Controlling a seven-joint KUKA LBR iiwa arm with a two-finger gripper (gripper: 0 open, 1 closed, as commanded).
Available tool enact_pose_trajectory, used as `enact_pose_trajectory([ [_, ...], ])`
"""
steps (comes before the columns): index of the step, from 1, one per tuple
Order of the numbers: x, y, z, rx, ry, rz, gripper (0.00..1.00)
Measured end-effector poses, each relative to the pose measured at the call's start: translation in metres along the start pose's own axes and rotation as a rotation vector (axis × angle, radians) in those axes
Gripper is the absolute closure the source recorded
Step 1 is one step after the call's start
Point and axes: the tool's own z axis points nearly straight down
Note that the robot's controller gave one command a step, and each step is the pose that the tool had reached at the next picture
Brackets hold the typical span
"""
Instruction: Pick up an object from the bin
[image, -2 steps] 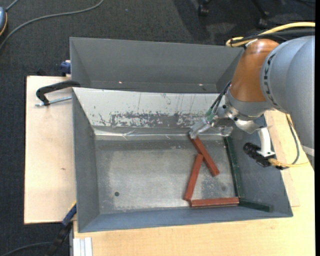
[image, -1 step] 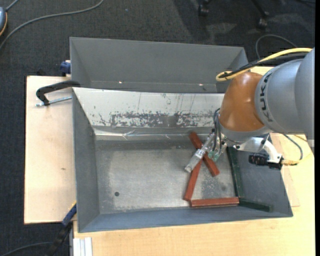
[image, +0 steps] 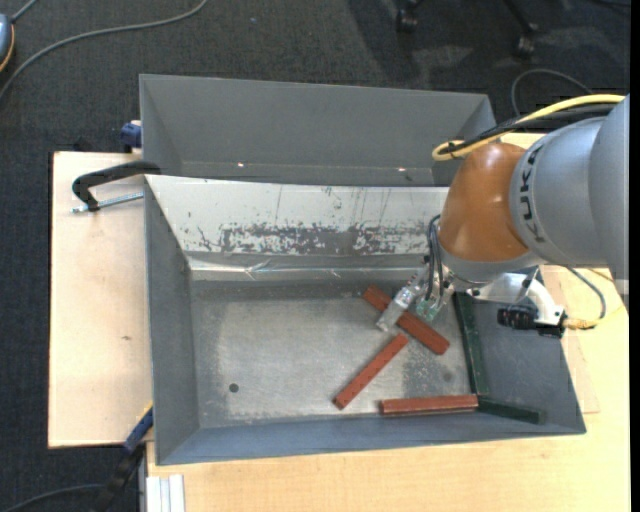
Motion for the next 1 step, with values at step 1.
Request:
enact_pose_trajectory([
  [1, 0.0715, -0.0290, -0.1914, -0.006, -0.008, 0.020, 1.00],
])
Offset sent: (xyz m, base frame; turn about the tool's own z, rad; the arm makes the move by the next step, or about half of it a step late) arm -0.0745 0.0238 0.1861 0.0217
